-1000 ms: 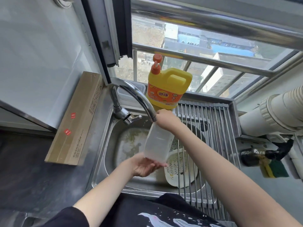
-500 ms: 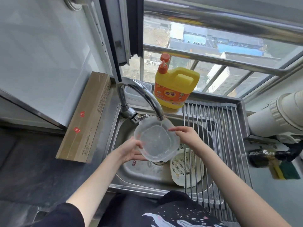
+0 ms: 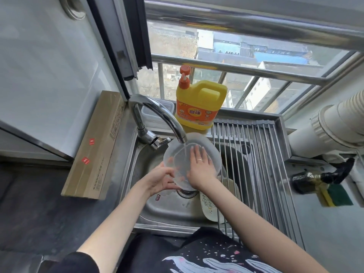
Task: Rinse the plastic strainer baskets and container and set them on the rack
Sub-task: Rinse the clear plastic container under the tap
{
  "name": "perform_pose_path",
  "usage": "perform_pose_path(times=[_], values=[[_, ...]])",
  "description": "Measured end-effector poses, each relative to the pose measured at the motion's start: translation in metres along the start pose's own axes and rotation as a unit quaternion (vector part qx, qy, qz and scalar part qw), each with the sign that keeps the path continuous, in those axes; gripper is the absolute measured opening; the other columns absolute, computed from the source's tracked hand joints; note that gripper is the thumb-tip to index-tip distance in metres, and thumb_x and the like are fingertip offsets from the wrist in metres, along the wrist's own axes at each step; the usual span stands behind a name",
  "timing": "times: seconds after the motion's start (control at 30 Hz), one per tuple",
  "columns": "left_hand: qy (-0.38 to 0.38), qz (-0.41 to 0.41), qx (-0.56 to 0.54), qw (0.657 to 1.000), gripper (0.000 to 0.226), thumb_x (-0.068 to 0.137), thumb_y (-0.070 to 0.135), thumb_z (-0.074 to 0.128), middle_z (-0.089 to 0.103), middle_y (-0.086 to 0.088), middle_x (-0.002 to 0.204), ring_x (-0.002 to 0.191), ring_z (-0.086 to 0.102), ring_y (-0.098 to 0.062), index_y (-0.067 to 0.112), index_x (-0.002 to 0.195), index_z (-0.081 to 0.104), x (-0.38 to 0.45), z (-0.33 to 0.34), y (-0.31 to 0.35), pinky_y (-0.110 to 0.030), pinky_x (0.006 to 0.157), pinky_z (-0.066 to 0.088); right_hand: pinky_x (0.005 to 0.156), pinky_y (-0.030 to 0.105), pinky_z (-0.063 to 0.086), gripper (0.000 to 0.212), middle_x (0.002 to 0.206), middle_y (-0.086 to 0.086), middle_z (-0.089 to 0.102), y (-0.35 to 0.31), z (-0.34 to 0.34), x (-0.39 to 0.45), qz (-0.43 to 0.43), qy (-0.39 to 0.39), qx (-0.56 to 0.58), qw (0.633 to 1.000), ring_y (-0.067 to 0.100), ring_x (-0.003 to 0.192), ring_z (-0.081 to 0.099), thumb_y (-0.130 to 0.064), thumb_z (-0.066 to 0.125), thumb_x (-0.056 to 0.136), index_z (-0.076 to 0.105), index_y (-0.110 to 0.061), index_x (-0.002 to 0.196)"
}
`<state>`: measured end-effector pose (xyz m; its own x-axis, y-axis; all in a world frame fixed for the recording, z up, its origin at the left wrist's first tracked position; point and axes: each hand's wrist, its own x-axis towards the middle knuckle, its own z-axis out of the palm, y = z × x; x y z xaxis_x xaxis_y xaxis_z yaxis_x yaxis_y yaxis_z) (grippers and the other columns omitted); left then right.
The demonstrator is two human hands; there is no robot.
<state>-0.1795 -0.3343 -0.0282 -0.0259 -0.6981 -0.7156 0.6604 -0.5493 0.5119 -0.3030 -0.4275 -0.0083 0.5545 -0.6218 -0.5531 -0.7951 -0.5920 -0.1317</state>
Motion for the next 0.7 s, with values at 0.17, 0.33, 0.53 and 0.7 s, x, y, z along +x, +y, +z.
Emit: perform_pose_path(times=[0.17,0.33,0.53,0.7], values=[[0.006,0.029,-0.003,1.000,0.069,0.074,-0.023,0.021,0.068,-0.005,0.077,0.053,0.063,-0.016,0.018,0.123,0.048,0.002,0.005,-0.005,-0.036,0.052,0.057,0.117,0.037,-0.007,0.059,0.161,0.007,0.002,-0.022,0.003,-0.002,-0.203,-0.026,-0.089,0.975,0.018,0.148,-0.003,-0.031,0.027,0.103,0.004,-0.012,0.153],[-0.010,0.020,-0.081,0.996,0.078,0.076,-0.022,0.017,0.069,-0.010,0.071,0.052,0.065,-0.021,0.012,0.145,0.031,0.005,0.014,-0.012,-0.036,0.051,0.057,0.098,0.039,0.040,0.053,0.146,0.010,0.044,-0.004,-0.023,-0.029,-0.186,-0.110,-0.055,0.975,0.030,0.127,0.048,-0.033,0.031,0.101,0.019,-0.023,0.151],[-0.035,0.082,-0.174,0.981,0.078,0.078,-0.025,0.019,0.059,-0.019,0.122,0.100,0.061,-0.044,0.019,0.139,0.040,0.017,0.031,0.001,-0.059,0.076,0.052,0.112,0.039,0.018,0.032,0.124,0.005,0.063,0.019,-0.034,-0.050,-0.128,0.041,-0.264,0.955,0.023,0.123,0.051,-0.019,0.048,0.091,0.062,-0.017,0.119],[-0.025,0.132,-0.129,0.983,0.079,0.074,-0.030,0.027,0.062,-0.002,0.118,0.089,0.070,-0.026,0.024,0.131,0.040,0.018,0.037,0.010,-0.044,0.068,0.058,0.119,0.037,-0.007,0.064,0.160,0.014,0.003,0.039,-0.032,-0.044,-0.031,0.069,-0.245,0.966,0.024,0.148,0.000,-0.018,0.035,0.096,0.006,-0.001,0.150]])
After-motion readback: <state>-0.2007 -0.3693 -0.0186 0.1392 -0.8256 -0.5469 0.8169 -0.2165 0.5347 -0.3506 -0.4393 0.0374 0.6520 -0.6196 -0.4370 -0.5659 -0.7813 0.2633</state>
